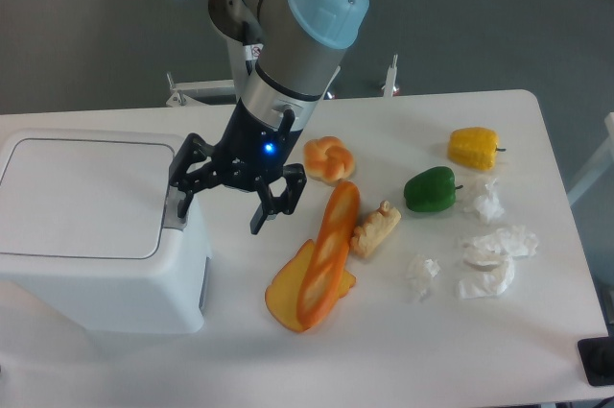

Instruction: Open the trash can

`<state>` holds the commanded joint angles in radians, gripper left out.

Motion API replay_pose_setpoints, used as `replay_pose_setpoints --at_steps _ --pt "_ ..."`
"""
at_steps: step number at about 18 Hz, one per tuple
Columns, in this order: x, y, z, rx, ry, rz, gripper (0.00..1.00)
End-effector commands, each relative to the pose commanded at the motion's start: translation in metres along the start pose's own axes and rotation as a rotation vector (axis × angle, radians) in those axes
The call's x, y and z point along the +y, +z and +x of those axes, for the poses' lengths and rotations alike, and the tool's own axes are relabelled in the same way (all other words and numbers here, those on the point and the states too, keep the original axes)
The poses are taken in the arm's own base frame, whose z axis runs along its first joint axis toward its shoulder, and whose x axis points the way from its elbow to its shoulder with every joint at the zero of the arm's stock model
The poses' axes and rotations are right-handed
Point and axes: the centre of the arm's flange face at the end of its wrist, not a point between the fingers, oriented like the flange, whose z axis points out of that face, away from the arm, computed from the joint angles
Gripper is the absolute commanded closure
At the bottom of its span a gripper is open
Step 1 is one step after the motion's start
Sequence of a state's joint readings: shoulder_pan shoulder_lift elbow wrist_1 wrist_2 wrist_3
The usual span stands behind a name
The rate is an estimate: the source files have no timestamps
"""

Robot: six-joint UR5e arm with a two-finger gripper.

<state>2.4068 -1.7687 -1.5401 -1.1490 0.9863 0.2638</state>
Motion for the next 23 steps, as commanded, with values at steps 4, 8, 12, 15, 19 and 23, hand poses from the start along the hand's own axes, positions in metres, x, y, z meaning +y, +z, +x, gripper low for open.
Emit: replay_pose_setpoints --at_steps 4,8,12,15,19,23 --pt "-0.0001 0.0003 0.0009 0.0 0.002 0.001 0.0" --pt "-0.0001 0.0003 0.0009 0.0 0.002 0.001 0.0" --pt "0.0025 0.0032 -0.0016 0.001 0.004 -0.005 0.0" --pt "0.0035 0.0046 -0.0022 0.001 0.012 -0.005 0.0" --pt "0.0034 0.0042 -0.0031 0.001 0.011 -0.004 0.0" --pt "0.0028 0.0017 -0.0012 0.013 0.004 0.003 0.0"
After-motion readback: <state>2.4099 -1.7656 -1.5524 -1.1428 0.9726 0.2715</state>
